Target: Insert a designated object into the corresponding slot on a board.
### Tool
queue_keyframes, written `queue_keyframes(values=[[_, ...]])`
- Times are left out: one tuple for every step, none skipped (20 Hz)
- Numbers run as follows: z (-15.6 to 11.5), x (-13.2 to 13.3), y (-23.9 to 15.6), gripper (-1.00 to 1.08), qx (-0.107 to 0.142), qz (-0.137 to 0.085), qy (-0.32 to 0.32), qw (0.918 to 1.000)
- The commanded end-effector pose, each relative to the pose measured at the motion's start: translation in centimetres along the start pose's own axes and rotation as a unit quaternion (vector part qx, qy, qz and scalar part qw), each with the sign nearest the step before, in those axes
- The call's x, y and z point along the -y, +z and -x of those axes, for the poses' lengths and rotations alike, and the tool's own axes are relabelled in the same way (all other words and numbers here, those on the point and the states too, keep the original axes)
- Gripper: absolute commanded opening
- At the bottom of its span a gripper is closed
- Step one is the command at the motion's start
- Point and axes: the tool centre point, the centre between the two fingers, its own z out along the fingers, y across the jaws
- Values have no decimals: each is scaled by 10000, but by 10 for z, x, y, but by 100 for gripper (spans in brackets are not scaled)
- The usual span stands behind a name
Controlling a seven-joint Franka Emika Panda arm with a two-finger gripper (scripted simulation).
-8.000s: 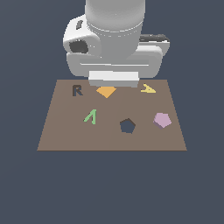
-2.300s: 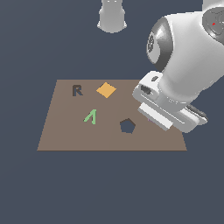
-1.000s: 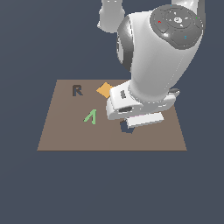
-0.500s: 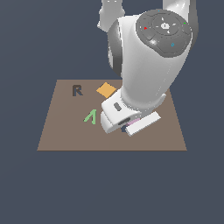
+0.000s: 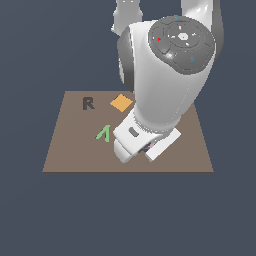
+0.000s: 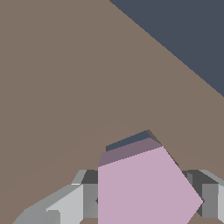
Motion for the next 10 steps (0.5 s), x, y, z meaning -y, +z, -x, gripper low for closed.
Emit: queue_keyframes(values=[[-1,-2,0,-100,-1,1,-157,9999],[-2,-3,0,-100,-1,1,-200,9998],[-2,-3,0,-100,-1,1,-237,9997],[-2,-4,0,-100,-1,1,-267,9996],[-2,-4,0,-100,0,1,-290,9996],[-3,-4,0,-100,0,1,-307,9995],[-3,-4,0,-100,0,1,-317,9995],[-3,-4,0,-100,0,0,-320,9995],[-2,-4,0,-100,2,-1,-298,9996],[-2,-4,0,-100,2,-1,-298,9996]])
